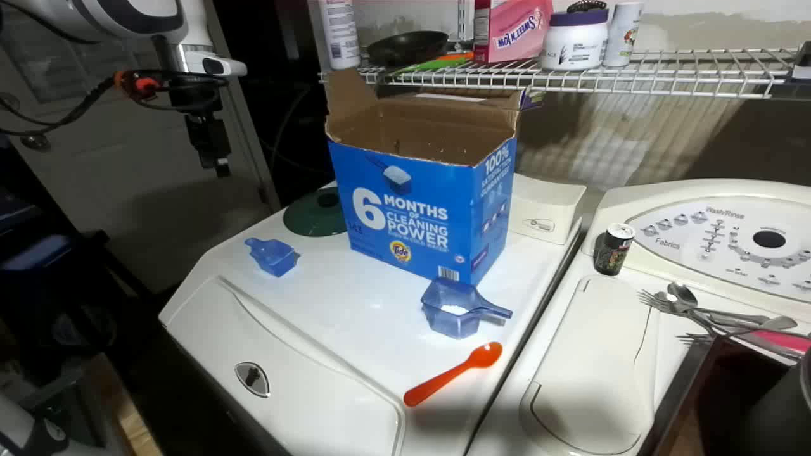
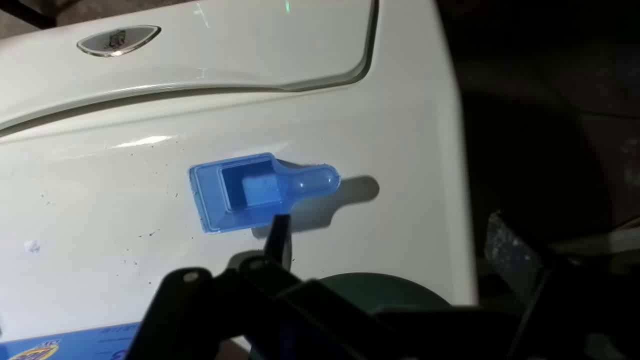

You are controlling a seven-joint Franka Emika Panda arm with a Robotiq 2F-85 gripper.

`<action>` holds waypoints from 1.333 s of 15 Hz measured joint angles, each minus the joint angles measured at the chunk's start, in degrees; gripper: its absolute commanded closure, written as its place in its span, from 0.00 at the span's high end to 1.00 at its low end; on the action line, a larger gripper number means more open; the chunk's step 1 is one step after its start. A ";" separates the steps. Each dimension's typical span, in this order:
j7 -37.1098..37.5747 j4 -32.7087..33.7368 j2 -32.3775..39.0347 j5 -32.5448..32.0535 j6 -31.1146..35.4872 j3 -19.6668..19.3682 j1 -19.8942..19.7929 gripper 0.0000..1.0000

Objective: Transfer a spoonful of contents from the blue box to the right scoop

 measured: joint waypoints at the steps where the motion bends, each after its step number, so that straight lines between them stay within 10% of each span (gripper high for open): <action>1: 0.00 0.00 0.00 0.00 0.00 0.00 0.00 1.00; 10: 0.89 -0.06 -0.58 -0.84 1.50 -3.08 -0.32 1.00; 20: 2.60 -2.03 -7.79 -19.96 18.76 -9.04 -6.03 1.00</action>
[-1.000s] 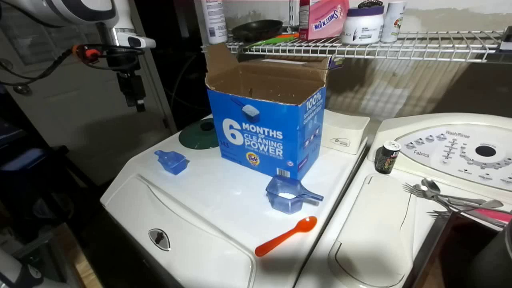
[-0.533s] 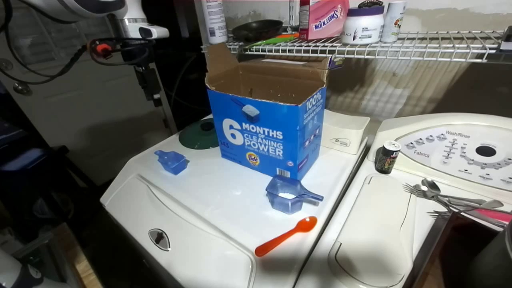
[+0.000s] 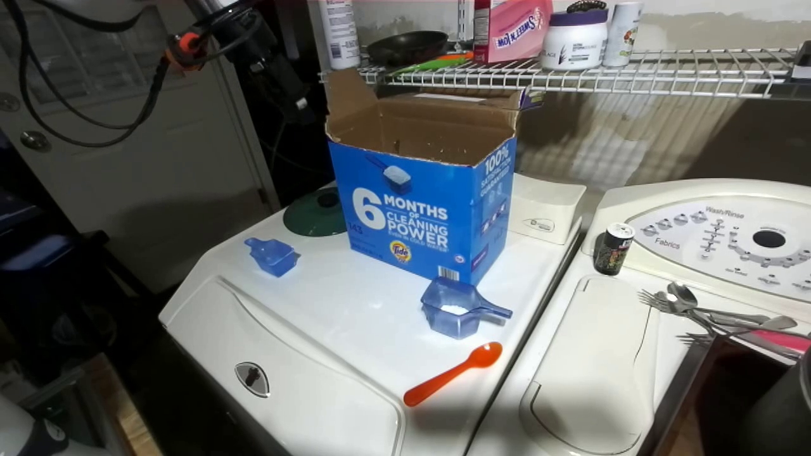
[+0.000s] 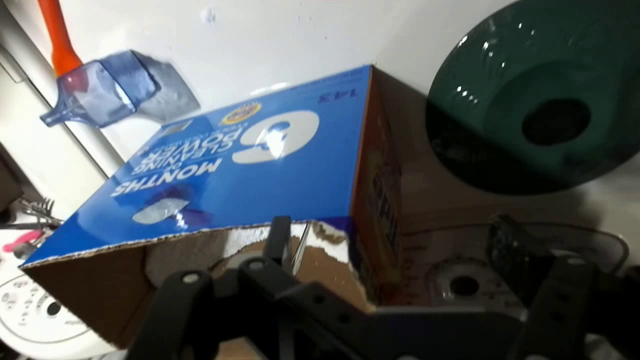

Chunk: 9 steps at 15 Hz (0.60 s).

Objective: Transfer a spoonful of contents from the blue box to the right scoop

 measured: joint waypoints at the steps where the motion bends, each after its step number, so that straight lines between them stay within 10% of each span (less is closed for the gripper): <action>1: -0.58 -0.83 -0.95 0.01 2.60 -0.90 -0.46 1.00; 9: -12.01 -4.80 -3.73 1.03 13.82 -6.92 -4.22 1.00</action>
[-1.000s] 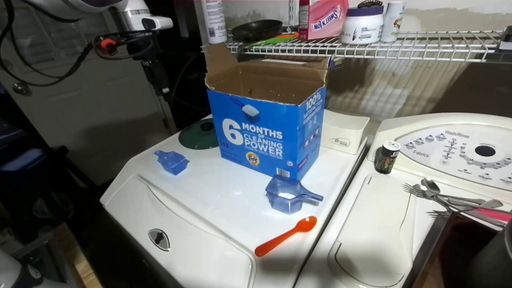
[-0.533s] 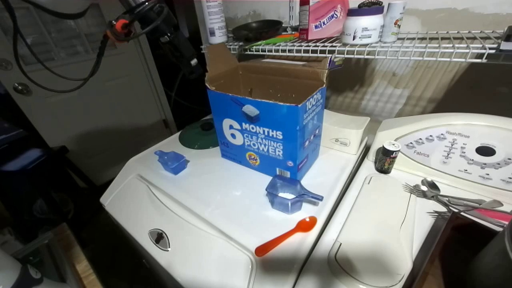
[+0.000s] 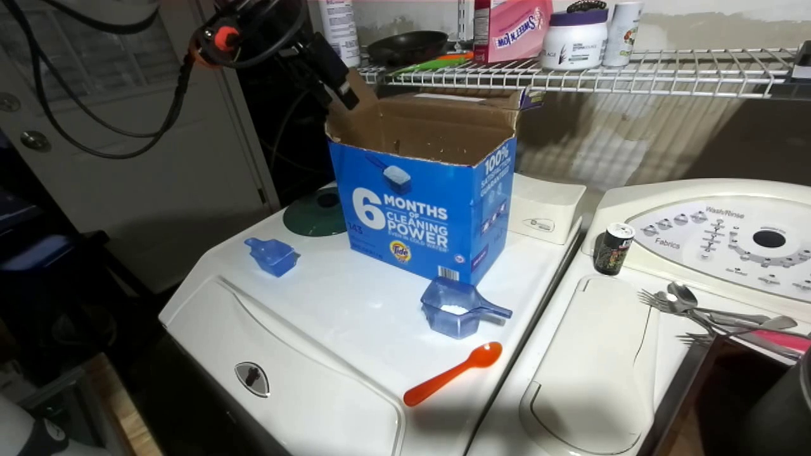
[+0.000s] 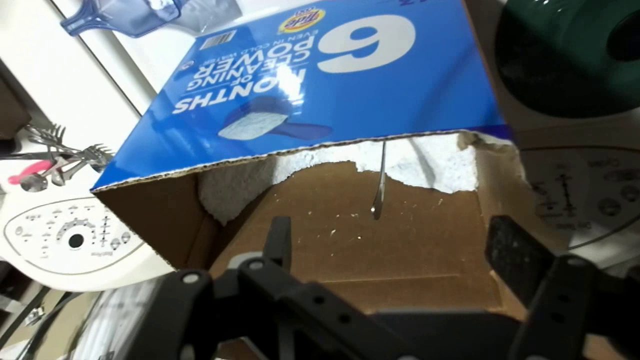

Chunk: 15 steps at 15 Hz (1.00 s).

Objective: Transfer a spoonful of contents from the blue box to the right scoop

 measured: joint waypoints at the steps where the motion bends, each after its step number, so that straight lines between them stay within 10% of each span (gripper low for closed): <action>1: -0.55 0.01 0.15 -0.01 0.10 -0.21 -0.63 1.00; 9: -2.00 0.11 0.49 0.24 0.57 -0.33 -1.48 1.00; 15: -20.19 3.91 4.95 10.70 3.85 -5.56 0.70 1.00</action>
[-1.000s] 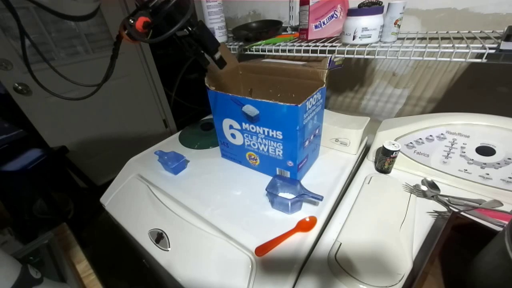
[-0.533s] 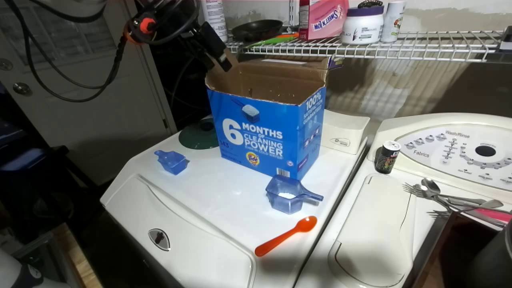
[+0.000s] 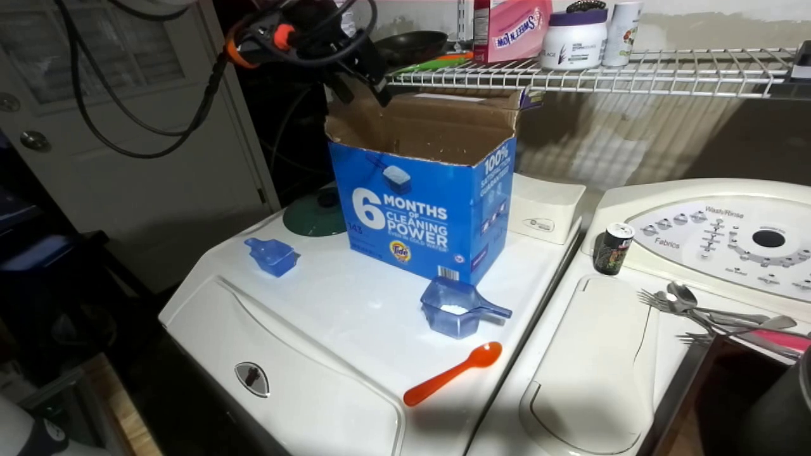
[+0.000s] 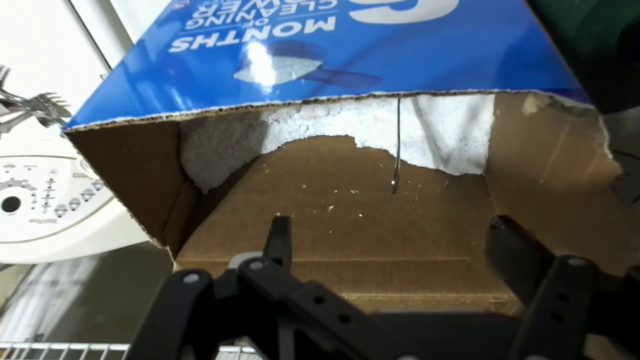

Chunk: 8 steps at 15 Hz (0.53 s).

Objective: Transfer a spoonful of contents from the blue box to the right scoop

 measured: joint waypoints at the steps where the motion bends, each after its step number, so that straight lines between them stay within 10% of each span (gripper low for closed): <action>1: -4.00 1.01 1.21 2.90 0.00 -1.12 0.79 1.00; 8: -19.25 10.52 9.26 13.30 -7.63 -3.19 2.73 1.00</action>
